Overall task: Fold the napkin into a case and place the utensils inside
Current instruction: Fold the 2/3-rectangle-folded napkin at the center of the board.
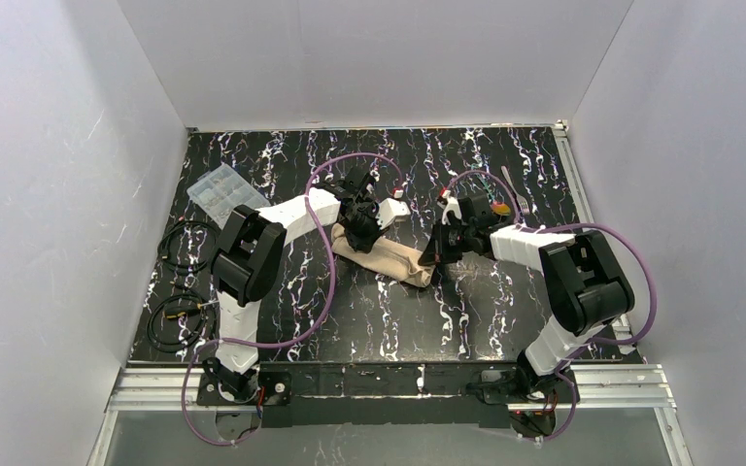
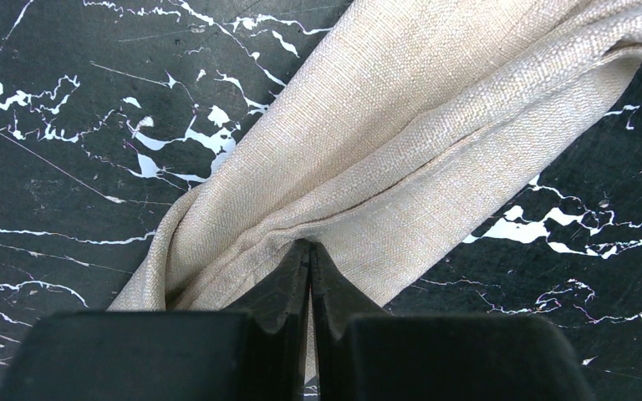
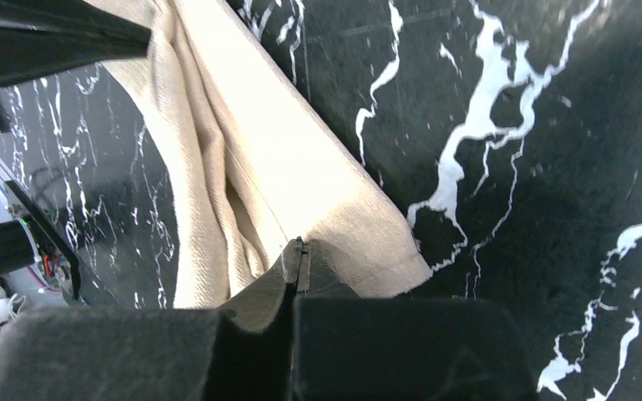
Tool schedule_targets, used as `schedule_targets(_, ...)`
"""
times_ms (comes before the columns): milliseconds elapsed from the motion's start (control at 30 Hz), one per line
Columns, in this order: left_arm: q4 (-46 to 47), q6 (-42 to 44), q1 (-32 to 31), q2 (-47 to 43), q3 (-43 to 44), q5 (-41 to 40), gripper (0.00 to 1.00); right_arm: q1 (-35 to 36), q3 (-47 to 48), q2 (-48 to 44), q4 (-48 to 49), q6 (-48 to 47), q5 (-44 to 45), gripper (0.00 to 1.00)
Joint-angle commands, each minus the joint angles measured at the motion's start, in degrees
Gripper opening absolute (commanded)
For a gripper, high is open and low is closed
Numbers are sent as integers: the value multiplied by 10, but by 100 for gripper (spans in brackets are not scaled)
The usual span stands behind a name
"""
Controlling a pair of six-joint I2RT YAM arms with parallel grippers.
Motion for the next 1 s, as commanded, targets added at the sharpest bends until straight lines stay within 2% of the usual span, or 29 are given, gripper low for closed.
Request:
schedule_targets(0, -13, 14, 6, 10, -19, -61, 0, 1, -17, -14, 6, 2, 7, 1)
schedule_targets(300, -12, 16, 6, 11, -20, -64, 0, 0, -57, 9, 7, 11, 34, 1)
schedule_targets(500, -12, 19, 6, 11, -20, -67, 0, 0, -42, 1, -24, -1, 42, 1)
schedule_targets(767, -13, 19, 6, 10, -21, -65, 0, 1, 72, -46, -119, -41, -17, 1)
schedule_targets(967, -13, 24, 6, 8, -22, -68, 0, 1, 116, -5, -98, -23, -41, 1)
